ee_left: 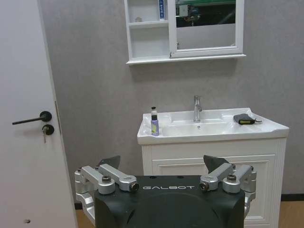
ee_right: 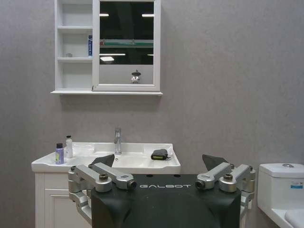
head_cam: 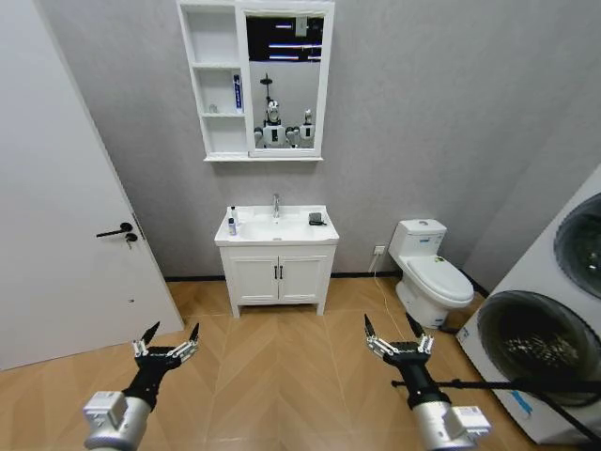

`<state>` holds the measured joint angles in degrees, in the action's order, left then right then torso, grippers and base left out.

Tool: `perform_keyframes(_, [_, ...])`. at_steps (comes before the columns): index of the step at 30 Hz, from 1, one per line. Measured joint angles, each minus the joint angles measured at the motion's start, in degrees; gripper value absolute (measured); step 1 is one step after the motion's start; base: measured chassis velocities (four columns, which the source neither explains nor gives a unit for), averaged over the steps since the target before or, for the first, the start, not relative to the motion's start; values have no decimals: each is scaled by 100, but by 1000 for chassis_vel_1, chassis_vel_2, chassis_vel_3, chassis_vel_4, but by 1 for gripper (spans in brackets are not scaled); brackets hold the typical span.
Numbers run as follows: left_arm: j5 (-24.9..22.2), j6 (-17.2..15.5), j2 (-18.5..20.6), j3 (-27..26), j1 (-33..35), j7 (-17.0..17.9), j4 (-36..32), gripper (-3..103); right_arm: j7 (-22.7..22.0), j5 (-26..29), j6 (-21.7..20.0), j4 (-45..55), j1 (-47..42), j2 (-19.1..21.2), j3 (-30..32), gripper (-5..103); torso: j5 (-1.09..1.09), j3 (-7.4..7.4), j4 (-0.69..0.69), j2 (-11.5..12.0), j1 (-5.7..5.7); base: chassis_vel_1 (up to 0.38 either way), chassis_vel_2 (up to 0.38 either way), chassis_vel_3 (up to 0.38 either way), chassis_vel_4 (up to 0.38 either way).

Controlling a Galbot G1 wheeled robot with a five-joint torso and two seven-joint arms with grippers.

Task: Move facial cleanser and shampoo from washbasin to cabinet, then wipe washbasin with towel.

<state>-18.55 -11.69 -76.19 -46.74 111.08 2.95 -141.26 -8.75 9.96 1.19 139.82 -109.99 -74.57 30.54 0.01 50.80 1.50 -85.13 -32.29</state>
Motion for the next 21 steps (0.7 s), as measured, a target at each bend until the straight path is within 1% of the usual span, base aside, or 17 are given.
perform_keyframes(4, [76, 4, -54, 9, 27, -27, -15, 99, 11, -14, -15, -3, -2, -8, -48, 100, -1, 0, 1, 0, 0, 0, 0, 0, 0])
perform_keyframes(21, [181, 76, 32, 16, 51, -69, 54, 99, 18, 88, -23, -137, 44, -23, 7, 100, -1, 0, 1, 0, 0, 0, 0, 0, 0])
